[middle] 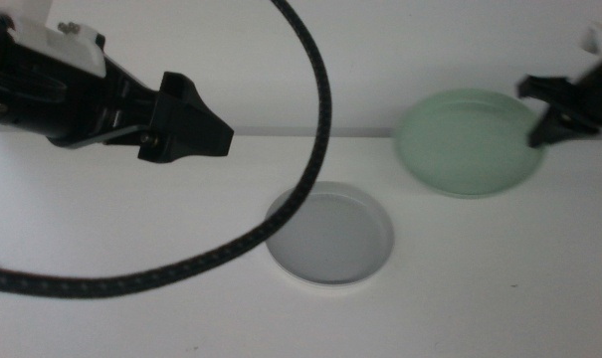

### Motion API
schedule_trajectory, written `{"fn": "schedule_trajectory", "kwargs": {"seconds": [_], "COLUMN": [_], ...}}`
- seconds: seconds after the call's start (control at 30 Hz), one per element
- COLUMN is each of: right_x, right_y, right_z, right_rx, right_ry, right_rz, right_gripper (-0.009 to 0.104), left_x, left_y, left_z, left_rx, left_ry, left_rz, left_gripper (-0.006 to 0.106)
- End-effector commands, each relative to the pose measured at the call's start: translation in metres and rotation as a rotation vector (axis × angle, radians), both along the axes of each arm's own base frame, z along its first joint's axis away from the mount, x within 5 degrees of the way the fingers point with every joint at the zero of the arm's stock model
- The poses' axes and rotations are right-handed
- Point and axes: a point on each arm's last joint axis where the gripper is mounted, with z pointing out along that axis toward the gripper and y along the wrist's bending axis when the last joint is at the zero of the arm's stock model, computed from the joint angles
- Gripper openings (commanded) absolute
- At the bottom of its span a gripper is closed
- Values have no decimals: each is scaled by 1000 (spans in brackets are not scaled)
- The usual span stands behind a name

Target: Stack the three bowls on top of each other.

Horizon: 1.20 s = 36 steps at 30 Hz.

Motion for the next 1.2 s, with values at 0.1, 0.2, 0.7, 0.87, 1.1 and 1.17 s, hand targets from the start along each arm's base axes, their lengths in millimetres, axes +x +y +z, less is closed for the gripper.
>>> {"fn": "schedule_trajectory", "kwargs": {"seconds": [0.1, 0.2, 0.7, 0.87, 1.1, 1.17], "right_x": [-3, -2, 13, 14, 15, 14], "right_y": [74, 110, 152, 153, 158, 161], "right_z": [17, 9, -65, -75, -89, -89], "right_rx": [14, 13, 29, 27, 23, 22], "right_ry": [-21, -40, 96, 118, 149, 146], "right_rz": [202, 267, 284, 282, 293, 299], "right_gripper": [-2, -2, -2, -2, -2, -2], "left_x": [-1, -1, -1, -1, 0, 0], "left_y": [-1, -1, 0, 0, 1, 1], "left_z": [0, 0, -1, -1, -1, -1], "left_rx": [-11, -11, -7, 4, 8, 8], "left_ry": [10, 10, 9, 7, 6, 6], "left_rz": [5, 5, 5, 6, 7, 7], "left_gripper": [94, 94, 94, 94, 94, 94]}}
